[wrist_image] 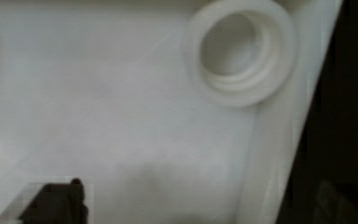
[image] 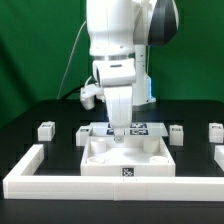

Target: Assemble one leg

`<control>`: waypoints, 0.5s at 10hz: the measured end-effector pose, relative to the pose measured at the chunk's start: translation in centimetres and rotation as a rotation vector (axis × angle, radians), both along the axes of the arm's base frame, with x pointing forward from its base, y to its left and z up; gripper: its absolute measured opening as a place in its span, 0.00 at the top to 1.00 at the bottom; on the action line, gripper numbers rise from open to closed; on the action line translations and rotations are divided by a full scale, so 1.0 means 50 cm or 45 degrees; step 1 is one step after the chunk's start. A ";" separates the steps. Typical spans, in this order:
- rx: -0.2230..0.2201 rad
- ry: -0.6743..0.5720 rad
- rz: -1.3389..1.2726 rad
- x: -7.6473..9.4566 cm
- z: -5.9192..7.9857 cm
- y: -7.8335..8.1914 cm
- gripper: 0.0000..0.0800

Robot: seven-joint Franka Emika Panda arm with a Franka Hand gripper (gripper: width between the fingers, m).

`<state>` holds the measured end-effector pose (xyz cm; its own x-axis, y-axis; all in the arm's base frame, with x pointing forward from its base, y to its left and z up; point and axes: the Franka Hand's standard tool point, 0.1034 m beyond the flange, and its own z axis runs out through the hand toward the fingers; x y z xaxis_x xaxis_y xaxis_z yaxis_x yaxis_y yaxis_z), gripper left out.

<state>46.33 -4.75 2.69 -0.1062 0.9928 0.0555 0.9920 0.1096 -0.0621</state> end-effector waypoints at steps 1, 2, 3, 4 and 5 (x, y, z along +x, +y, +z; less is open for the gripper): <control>0.005 0.017 -0.002 -0.008 -0.017 0.002 0.19; 0.009 0.035 -0.004 -0.016 -0.031 0.004 0.19; 0.010 0.041 -0.007 -0.019 -0.036 0.004 0.19; 0.009 0.041 -0.009 -0.018 -0.035 0.003 0.19; 0.009 0.041 -0.009 -0.019 -0.035 0.003 0.22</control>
Offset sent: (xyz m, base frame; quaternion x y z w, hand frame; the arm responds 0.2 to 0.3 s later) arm 0.0033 0.0016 0.0021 -0.0128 0.0098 0.0144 0.9998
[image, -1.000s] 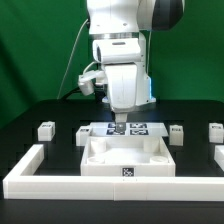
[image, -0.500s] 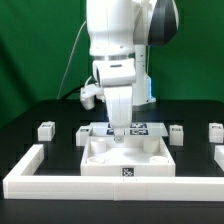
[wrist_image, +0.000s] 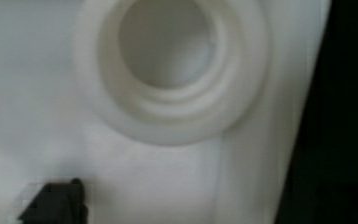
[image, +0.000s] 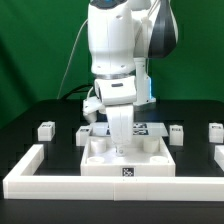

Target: Assemble one leg

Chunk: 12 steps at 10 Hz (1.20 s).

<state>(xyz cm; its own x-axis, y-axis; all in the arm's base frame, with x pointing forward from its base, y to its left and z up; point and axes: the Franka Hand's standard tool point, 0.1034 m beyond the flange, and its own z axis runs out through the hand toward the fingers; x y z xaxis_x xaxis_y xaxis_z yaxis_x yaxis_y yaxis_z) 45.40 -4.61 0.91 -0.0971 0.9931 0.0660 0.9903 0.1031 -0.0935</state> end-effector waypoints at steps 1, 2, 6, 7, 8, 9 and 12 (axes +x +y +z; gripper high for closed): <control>0.000 0.000 0.000 0.000 0.000 0.000 0.22; 0.000 0.000 -0.001 0.000 0.000 -0.001 0.47; -0.003 -0.013 -0.003 0.004 0.002 -0.003 0.92; -0.003 -0.015 -0.004 0.005 0.002 -0.003 0.92; -0.003 -0.016 -0.004 0.005 0.002 -0.003 0.92; -0.003 -0.018 -0.004 0.006 0.002 -0.003 0.92; -0.004 -0.022 -0.016 0.006 0.002 0.001 0.92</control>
Offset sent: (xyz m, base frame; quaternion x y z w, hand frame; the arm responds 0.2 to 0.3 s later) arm 0.0000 0.0000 0.0000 0.0000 0.0000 0.0000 1.0000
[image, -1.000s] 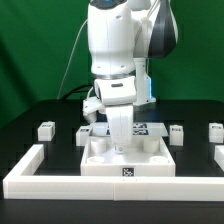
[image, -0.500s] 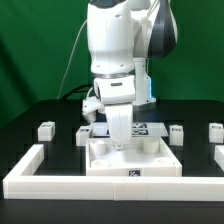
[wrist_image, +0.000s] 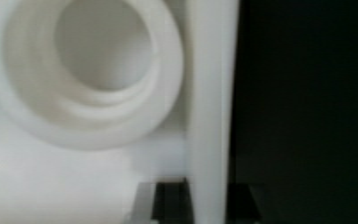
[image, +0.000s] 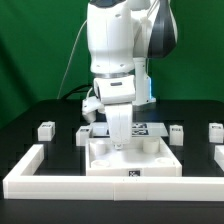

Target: Assemble one leg

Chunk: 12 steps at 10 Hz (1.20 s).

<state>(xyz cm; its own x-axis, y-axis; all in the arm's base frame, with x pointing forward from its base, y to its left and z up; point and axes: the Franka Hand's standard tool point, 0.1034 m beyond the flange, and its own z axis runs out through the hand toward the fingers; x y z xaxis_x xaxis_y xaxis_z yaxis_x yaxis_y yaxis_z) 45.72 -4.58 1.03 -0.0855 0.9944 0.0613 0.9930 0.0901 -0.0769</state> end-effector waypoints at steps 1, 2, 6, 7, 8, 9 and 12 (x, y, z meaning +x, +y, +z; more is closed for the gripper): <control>0.002 -0.010 -0.047 -0.004 -0.003 0.027 0.92; 0.007 -0.014 -0.082 -0.003 -0.003 0.059 0.92; 0.022 -0.010 -0.163 0.008 -0.001 0.149 0.92; 0.029 -0.012 -0.159 0.017 0.001 0.176 0.92; 0.044 -0.021 -0.135 0.032 -0.001 0.198 0.92; 0.049 -0.033 -0.134 0.042 -0.003 0.202 0.92; 0.045 -0.046 -0.133 0.051 -0.003 0.202 0.92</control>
Offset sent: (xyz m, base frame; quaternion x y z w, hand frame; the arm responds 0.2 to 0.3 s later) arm 0.0070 0.0531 -0.0092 0.0282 0.0084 0.0261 0.9992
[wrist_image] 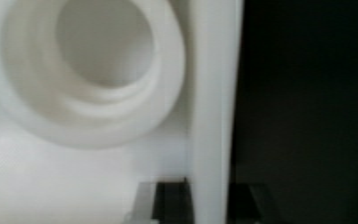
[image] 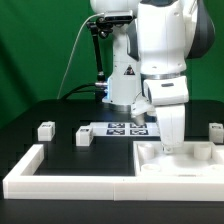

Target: Assemble one leg

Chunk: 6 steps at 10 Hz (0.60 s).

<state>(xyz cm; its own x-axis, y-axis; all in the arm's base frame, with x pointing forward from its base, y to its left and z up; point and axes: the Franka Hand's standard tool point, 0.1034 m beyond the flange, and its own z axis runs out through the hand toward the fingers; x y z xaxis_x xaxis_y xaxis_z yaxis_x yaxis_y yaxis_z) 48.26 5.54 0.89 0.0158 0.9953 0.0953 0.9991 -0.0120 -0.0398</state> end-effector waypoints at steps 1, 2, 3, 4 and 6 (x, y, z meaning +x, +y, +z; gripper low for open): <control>0.000 -0.002 -0.001 0.002 0.000 0.000 0.92; 0.000 -0.002 -0.001 0.002 0.000 -0.001 0.92; 0.000 -0.002 -0.002 0.002 0.000 -0.001 0.82; 0.000 -0.002 -0.003 0.002 0.000 -0.002 0.82; 0.000 -0.002 -0.004 0.002 0.000 -0.003 0.42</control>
Offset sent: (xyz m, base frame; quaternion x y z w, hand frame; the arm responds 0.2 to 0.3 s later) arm 0.0000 0.0000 0.0000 0.0000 0.0000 0.0000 1.0000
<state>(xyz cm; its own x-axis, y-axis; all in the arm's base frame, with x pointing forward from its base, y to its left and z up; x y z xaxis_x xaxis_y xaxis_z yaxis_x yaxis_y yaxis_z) 48.38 5.39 0.89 0.0191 0.9952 0.0955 0.9991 -0.0155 -0.0386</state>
